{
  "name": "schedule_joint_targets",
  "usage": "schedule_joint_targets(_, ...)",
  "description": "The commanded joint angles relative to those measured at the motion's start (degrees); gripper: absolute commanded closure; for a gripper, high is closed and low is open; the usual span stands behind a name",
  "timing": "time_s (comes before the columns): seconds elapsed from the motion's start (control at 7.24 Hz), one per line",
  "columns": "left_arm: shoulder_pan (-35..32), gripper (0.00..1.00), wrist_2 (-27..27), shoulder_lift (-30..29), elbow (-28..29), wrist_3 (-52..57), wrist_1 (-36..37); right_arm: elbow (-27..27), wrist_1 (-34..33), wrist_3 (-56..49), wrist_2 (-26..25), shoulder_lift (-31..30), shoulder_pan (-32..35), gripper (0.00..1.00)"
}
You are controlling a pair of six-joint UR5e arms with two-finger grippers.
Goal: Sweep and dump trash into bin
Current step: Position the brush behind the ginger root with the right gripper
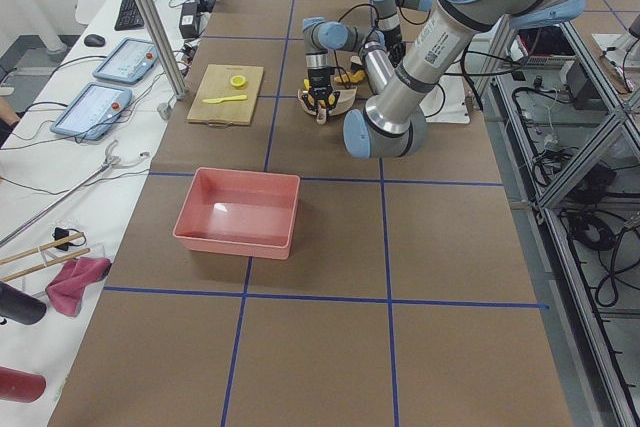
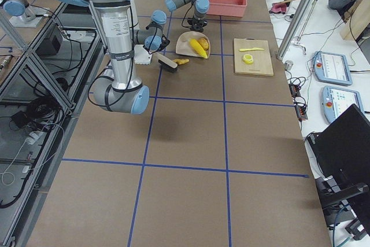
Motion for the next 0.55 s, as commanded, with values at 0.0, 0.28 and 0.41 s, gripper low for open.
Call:
schedule_joint_targets(0.0, 0.3, 1.0, 2.5, -0.3, 0.0, -0.1, 0.1, -1.0, 0.0, -3.3, 0.0, 0.6, 0.8, 1.0)
schedule_joint_targets(0.28, 0.4, 1.0, 4.9, -0.4, -0.5, -0.3, -0.1, -2.4, 0.0, -5.5, -0.1, 1.8, 1.4, 1.0)
schedule_joint_targets(0.41, 1.3, 1.0, 5.6, -0.5, -0.5, -0.5, -0.1, -2.8, 0.1, -6.3, 0.0, 1.8, 2.1, 1.0)
